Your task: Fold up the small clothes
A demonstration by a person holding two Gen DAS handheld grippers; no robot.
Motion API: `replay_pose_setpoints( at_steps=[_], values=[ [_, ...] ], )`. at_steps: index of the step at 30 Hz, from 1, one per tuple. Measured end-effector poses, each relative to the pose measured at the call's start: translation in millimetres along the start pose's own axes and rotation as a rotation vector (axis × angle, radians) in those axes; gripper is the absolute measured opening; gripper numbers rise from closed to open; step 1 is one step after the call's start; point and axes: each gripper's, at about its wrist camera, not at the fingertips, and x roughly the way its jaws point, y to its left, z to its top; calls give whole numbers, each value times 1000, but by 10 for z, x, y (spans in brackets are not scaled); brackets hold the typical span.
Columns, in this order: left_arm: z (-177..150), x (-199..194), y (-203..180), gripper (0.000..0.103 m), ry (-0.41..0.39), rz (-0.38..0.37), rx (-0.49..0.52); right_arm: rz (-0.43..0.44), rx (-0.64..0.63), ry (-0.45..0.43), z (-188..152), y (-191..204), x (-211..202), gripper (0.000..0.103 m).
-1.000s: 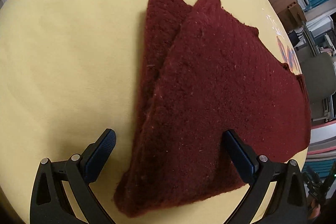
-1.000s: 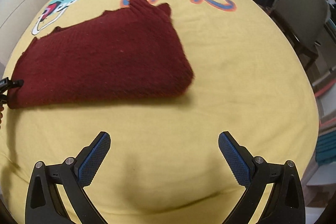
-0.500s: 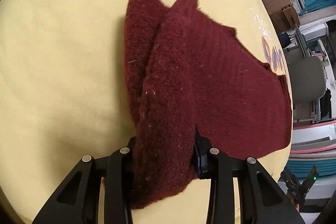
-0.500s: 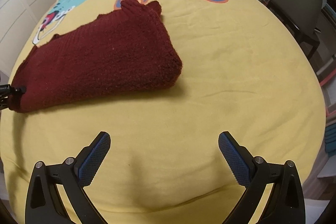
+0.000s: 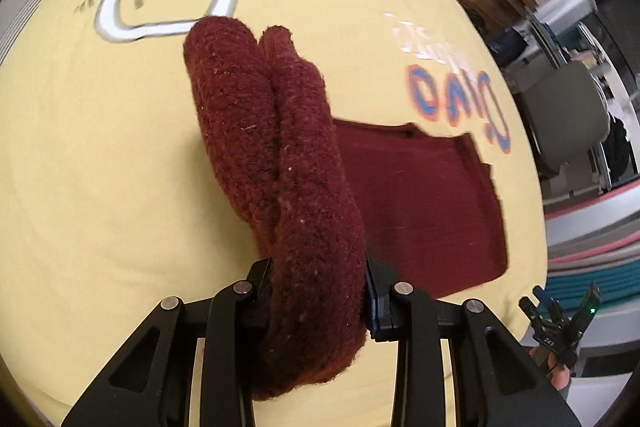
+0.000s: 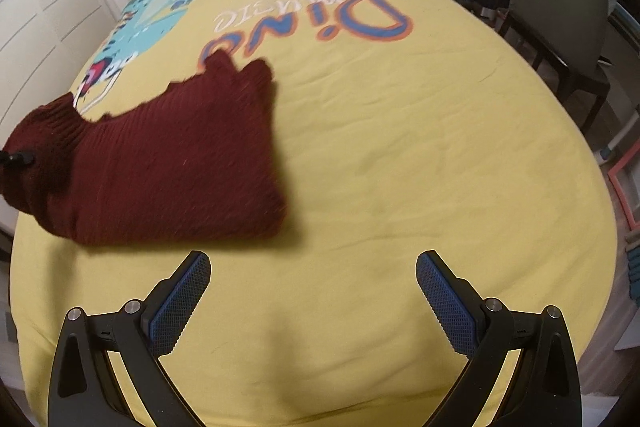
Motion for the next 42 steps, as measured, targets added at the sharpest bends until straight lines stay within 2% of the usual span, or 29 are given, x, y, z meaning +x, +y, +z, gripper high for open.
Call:
replay_pose_setpoints(
  at_steps=[7, 10, 13, 16, 20, 23, 26, 30, 32, 34, 37, 42],
  values=[
    [115, 265, -947, 26, 7, -18, 103, 9, 47, -49, 112, -261, -175, 103],
    [68, 509, -1375, 26, 7, -36, 152, 11, 55, -60, 102, -339, -252, 103],
    [-42, 846, -1689, 26, 42, -59, 178, 14, 64, -61, 50, -392, -274, 103],
    [-187, 1230, -1928, 26, 77, -2, 231, 12, 88, -33, -37, -450, -223, 103],
    [-269, 1529, -2013, 27, 88, 97, 258, 0, 126, 10, -146, -553, -140, 102],
    [-316, 1603, -2063, 33, 72, 138, 271, -2, 169, 40, -217, -655, -62, 103],
    [-313, 1655, -2113, 44, 81, 151, 250, 1, 187, 52, -262, -706, -10, 102],
    [-336, 1675, -2232, 72, 111, 183, 263, 13, 196, 62, -291, -726, 10, 102],
    [-352, 1629, -2283, 83, 101, 166, 273, 7, 208, 59, -289, -761, -14, 102],
    [-342, 1533, -2291, 101, 104, 153, 243, 4, 214, 59, -273, -787, -40, 103],
    [-325, 1266, -2286, 102, 53, 112, 212, 19, 198, 59, -231, -788, -110, 103],
    [-217, 874, -2191, 102, -13, 97, 226, 33, 131, 45, -57, -576, -235, 103]
  ],
)
